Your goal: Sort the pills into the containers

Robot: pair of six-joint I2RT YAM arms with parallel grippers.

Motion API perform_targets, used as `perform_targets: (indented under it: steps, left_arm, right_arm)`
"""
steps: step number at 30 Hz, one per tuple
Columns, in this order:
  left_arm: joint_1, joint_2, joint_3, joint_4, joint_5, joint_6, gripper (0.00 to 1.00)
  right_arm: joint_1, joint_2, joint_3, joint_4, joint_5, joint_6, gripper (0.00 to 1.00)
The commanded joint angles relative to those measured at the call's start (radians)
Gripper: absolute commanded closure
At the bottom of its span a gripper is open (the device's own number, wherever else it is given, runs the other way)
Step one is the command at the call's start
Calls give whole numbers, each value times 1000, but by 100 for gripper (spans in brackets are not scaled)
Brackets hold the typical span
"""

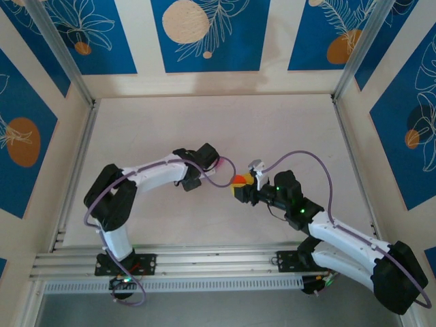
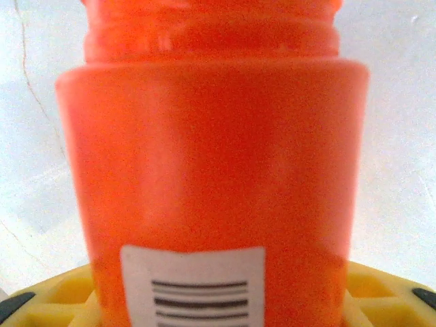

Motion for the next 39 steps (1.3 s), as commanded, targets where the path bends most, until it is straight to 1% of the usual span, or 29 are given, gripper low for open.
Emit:
perform_targets:
  steps: [1, 7, 9, 13, 15, 18, 20, 23, 25, 27, 30, 32, 36, 39]
  left_arm:
    - [9, -82, -35, 58, 33, -56, 100]
    - [10, -241, -132, 222, 116, -125, 100]
    - [8, -306, -176, 299, 157, -134, 100]
    - [4, -470, -304, 510, 290, -108, 100]
    - [3, -572, -385, 654, 362, -105, 100]
    - [3, -689, -479, 848, 457, -117, 100]
    - [1, -752, -549, 1009, 519, -136, 100]
    - [-1, -826, -662, 1307, 643, -170, 100]
    - [-4, -852, -727, 1511, 682, -211, 100]
    - [-7, -854, -768, 1632, 726, -213, 100]
    - [-7, -818, -791, 1724, 812, -185, 100]
    - [-7, -784, -788, 1737, 843, -202, 100]
    - [-6, -762, -742, 1626, 896, -282, 100]
    - [-7, -748, -738, 1588, 924, -332, 100]
  right_arm:
    - [-11, 1, 51, 5, -15, 21, 100]
    - [-22, -53, 129, -112, -35, 30, 100]
    - [-24, -77, 168, -177, -46, 23, 100]
    - [-26, -116, 244, -276, -67, 29, 100]
    - [-27, -126, 295, -331, -80, 16, 100]
    - [-27, -129, 381, -417, -88, -8, 100]
    - [-27, -128, 438, -464, -95, -19, 100]
    - [-27, -122, 522, -520, -119, -34, 100]
    - [-26, -113, 574, -557, -137, -42, 100]
    - [-24, -98, 625, -589, -175, -60, 100]
    - [-21, -63, 700, -639, -258, -122, 100]
    - [-12, -31, 762, -703, -311, -186, 100]
    - [18, 32, 865, -825, -361, -325, 100]
    - [34, 63, 909, -855, -390, -406, 100]
